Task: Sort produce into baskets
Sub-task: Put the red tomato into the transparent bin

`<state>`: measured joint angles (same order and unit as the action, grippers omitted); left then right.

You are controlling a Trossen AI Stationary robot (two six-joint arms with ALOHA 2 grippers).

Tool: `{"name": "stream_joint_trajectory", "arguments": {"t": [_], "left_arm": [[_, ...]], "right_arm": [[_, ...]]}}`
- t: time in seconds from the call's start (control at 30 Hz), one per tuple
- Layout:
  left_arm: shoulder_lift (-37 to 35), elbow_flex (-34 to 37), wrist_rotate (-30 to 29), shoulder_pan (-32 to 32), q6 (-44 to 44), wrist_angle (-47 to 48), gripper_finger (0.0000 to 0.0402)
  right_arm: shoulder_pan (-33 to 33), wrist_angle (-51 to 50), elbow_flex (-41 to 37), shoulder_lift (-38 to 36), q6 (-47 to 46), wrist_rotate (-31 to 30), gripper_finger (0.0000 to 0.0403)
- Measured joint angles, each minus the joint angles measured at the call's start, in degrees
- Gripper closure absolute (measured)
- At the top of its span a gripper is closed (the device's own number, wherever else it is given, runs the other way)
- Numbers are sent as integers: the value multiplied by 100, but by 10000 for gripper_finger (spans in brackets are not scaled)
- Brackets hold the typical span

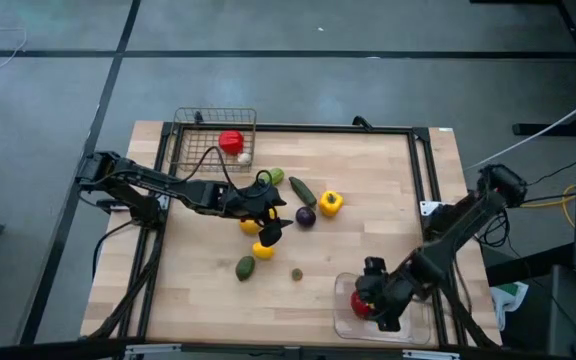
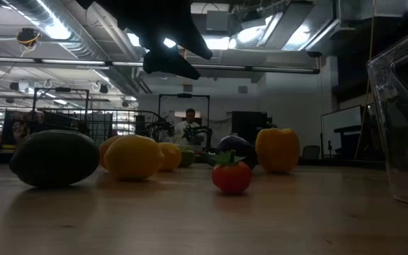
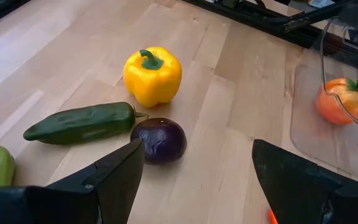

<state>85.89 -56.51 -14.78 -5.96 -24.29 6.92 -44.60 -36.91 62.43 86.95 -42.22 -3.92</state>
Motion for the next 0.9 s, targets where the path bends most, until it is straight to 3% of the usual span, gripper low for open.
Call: {"name": "stream_joint_trajectory", "arguments": {"t": [0.23,0.53,0.9], "left_arm": [[0,0,2,0,0,2,107],[0,0,0,0,15,11,107],[0,0,2,0,20,17,107]], "right_arm": [[0,375,0,446,160,-27,74],[-2,694,-130,482,785,-561,74],[0,732,-205,482,797,-557,74]]}}
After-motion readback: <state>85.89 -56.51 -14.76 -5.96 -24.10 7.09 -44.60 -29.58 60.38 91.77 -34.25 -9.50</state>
